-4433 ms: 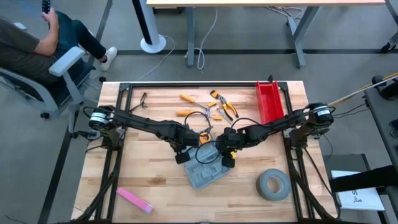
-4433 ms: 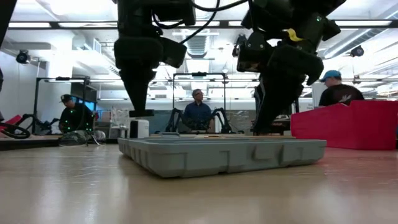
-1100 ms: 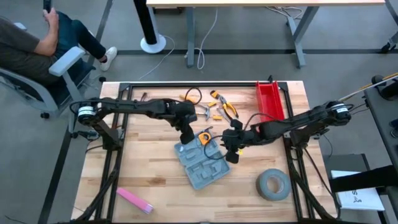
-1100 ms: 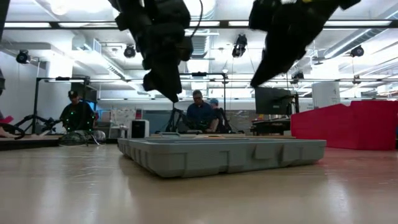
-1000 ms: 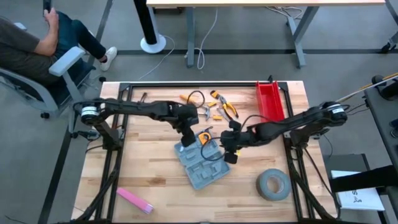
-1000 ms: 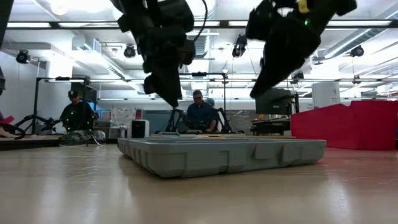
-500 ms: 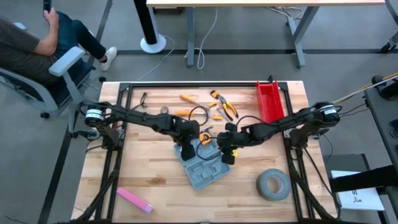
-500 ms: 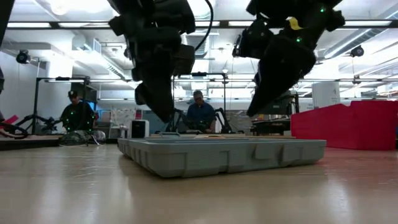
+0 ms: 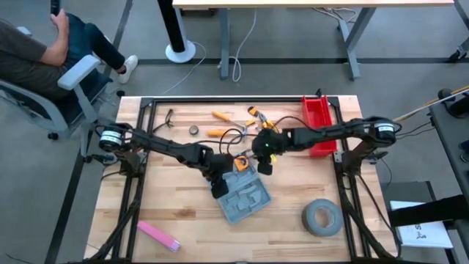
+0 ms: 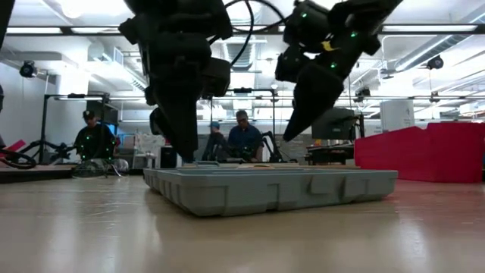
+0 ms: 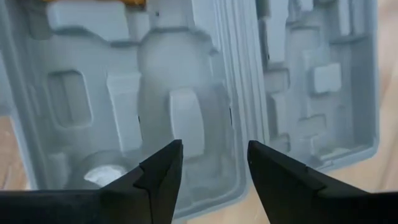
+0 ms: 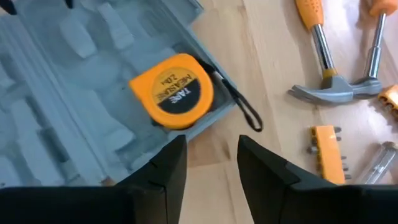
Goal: Prefit tool cases
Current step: Remove the yellow measuring tape from the gray pre-fit tool case
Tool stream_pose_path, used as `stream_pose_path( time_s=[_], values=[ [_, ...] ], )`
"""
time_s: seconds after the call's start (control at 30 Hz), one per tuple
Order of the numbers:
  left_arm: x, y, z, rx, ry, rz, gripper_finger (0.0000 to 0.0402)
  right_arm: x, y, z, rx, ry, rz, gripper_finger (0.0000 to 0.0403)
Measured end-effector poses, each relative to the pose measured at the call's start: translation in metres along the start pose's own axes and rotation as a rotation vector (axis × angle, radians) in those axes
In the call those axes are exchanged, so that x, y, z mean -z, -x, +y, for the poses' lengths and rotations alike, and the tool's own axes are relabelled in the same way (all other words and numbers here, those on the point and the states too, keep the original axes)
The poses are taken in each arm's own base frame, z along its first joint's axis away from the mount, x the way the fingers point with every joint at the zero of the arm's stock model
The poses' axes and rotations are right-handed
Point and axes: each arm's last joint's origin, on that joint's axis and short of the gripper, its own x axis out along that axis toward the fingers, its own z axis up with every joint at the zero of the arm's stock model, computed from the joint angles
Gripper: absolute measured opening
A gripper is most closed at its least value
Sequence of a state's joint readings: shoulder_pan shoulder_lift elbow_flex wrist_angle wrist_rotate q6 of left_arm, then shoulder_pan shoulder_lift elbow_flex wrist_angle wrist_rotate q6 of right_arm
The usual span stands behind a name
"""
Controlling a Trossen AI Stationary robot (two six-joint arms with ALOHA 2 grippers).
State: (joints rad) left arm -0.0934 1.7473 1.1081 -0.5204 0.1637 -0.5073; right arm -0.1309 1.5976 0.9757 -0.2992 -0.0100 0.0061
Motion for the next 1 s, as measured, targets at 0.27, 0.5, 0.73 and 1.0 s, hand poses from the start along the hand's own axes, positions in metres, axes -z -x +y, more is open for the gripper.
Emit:
stream_pose_path(
  time_s=[0.27, 0.5, 0.73, 1.0],
  values=[
    [0.009, -0.006, -0.005, -0.056, 0.008, -0.019, 0.0183, -0.023, -0.024, -0.015, -0.004, 0.063, 0.089, 0.0147],
    [0.019, -0.01, -0.01, -0.059, 0.003, 0.013, 0.0187, -0.033, -0.046, -0.023, -0.034, 0.131, 0.178, 0.0155],
    [0.03, -0.014, -0.019, -0.056, -0.007, 0.036, 0.0178, -0.034, -0.048, -0.028, -0.04, 0.17, 0.213, 0.0147],
    [0.033, -0.015, -0.022, -0.058, -0.003, 0.037, 0.0175, -0.034, -0.049, -0.033, -0.057, 0.216, 0.216, 0.0132]
  ],
)
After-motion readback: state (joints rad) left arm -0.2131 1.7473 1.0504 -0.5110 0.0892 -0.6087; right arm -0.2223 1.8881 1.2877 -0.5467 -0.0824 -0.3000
